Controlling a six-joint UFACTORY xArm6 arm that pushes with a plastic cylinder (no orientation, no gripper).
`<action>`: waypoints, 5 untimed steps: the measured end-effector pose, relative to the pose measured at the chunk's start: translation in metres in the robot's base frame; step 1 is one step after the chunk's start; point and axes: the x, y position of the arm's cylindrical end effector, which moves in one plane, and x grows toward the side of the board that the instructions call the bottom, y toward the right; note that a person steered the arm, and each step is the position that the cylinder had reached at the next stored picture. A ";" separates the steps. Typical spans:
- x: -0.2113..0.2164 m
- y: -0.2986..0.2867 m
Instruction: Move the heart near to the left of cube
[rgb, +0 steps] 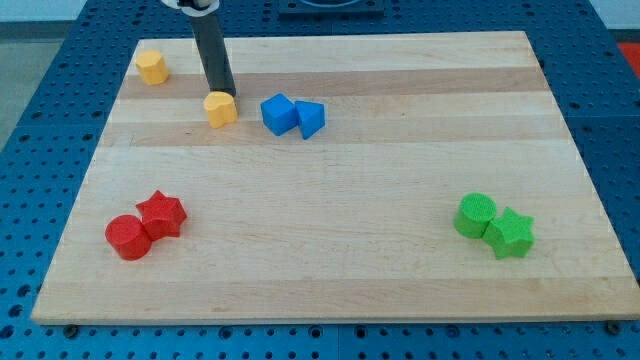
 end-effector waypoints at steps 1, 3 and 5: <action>0.000 -0.002; -0.019 -0.002; -0.013 -0.038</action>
